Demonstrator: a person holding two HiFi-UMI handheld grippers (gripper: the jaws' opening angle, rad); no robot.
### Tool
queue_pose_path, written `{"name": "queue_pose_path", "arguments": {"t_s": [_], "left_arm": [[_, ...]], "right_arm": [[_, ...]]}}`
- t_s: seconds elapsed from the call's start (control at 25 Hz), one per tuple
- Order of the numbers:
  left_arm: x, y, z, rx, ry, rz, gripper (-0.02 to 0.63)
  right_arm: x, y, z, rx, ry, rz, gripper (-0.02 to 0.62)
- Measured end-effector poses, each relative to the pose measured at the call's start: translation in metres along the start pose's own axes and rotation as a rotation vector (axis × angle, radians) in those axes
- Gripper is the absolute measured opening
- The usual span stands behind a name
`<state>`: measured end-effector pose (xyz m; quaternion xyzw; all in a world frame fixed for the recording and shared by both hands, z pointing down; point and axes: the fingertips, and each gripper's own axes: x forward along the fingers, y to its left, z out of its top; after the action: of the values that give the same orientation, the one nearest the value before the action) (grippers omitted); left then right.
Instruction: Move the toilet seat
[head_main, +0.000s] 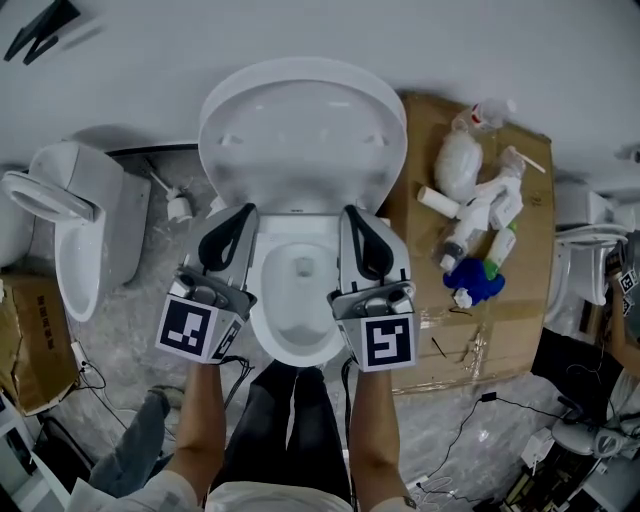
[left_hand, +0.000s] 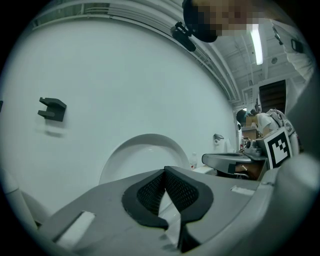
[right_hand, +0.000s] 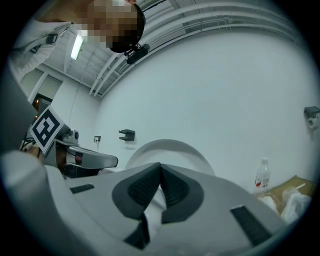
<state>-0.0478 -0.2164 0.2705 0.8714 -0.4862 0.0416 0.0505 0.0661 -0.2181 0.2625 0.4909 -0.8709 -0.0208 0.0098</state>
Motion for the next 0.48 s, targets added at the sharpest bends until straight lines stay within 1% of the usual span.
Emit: {"name": "queue_pose_path", "arguments": {"t_s": [0.48], "left_arm": [[0.031, 0.024, 0.006, -0.019, -0.014, 0.001, -0.011]], "right_arm": [[0.034, -0.018, 0.0, -0.013, -0.014, 0.002, 0.0]]}}
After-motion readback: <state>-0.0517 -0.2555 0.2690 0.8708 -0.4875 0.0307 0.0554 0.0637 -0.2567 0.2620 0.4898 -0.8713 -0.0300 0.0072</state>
